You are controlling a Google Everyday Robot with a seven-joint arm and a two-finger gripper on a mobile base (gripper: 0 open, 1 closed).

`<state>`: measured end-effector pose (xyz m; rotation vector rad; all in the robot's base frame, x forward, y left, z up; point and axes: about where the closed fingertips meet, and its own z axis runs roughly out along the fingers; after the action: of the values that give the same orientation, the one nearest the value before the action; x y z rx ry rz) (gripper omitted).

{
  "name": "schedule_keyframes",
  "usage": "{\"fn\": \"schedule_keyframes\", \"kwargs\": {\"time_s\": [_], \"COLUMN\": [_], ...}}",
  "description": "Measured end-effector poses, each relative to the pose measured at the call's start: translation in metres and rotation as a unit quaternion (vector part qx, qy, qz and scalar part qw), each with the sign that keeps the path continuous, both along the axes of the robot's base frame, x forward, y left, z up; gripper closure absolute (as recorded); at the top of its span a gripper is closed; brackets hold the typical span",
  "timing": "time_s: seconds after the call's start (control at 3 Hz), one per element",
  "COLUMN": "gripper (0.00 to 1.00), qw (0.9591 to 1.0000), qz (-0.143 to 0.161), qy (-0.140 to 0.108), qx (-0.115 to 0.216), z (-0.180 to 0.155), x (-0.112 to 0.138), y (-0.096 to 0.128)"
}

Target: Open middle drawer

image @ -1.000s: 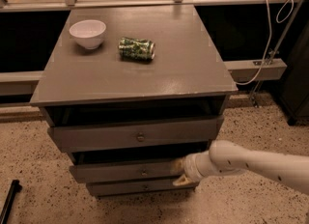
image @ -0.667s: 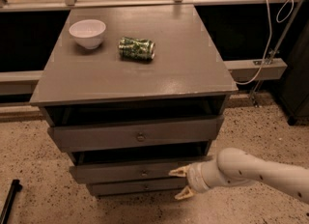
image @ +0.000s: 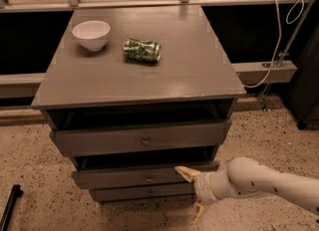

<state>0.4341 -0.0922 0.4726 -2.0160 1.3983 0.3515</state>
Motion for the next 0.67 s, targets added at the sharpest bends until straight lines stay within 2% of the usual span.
{"fn": "schedule_keyframes", "kwargs": {"time_s": [0.67], "gripper": [0.00], "qw": [0.9978], "qz": [-0.036], "qy": [0.009], "qx": [-0.056], "z": [-0.026], "x": [0.066], "y": [-0.011]}}
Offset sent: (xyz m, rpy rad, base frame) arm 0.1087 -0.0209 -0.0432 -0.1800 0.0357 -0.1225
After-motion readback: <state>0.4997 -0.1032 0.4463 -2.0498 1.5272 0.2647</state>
